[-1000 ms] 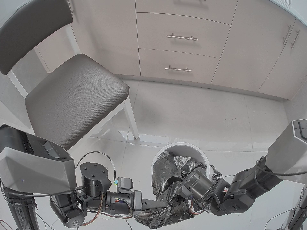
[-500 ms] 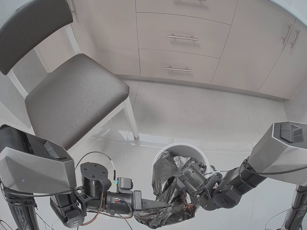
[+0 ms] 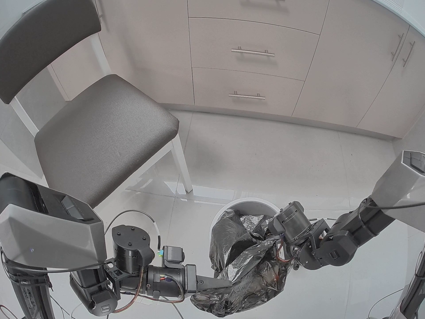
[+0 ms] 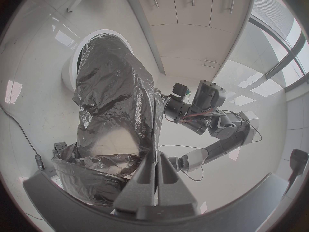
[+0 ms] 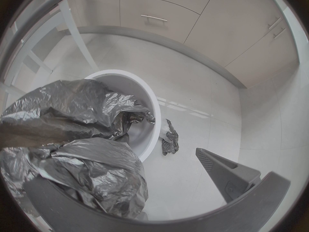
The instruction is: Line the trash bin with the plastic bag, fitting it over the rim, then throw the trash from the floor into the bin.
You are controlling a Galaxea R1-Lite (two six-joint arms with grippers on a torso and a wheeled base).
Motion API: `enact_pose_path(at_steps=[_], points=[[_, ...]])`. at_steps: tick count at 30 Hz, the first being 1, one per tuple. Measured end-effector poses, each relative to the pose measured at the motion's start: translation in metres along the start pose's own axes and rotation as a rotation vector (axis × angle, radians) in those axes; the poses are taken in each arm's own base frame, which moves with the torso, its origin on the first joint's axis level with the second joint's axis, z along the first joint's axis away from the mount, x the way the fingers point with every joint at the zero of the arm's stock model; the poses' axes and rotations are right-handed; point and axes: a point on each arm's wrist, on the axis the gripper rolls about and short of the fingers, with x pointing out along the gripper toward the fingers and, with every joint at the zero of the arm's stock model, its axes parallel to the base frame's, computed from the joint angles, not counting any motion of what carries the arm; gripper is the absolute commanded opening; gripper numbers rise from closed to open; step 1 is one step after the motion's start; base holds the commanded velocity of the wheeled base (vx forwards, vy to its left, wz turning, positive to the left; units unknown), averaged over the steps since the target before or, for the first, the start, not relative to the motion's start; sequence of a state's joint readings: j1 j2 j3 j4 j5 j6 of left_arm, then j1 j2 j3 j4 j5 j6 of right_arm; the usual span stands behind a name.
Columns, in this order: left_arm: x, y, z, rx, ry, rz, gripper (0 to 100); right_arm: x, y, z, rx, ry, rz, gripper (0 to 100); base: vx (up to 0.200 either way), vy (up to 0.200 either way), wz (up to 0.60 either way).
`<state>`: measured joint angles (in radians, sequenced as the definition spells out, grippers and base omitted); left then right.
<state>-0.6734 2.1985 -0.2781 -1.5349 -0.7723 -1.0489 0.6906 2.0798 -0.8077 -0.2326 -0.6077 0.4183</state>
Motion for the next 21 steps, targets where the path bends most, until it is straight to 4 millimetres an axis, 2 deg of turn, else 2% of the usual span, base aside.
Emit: enact_pose_path(at_steps=[9, 21], points=[[0.001, 0.007, 0.01, 0.055, -0.031, 0.006, 0, 0.001, -0.014, 0.017, 0.056, -0.074, 0.039, 100, 0.0, 0.0, 0.0], [0.01, 0.011, 0.022, 0.075, -0.049, -0.009, 0, 0.011, -0.025, 0.02, 0.085, -0.066, 0.067, 100, 0.0, 0.0, 0.0]])
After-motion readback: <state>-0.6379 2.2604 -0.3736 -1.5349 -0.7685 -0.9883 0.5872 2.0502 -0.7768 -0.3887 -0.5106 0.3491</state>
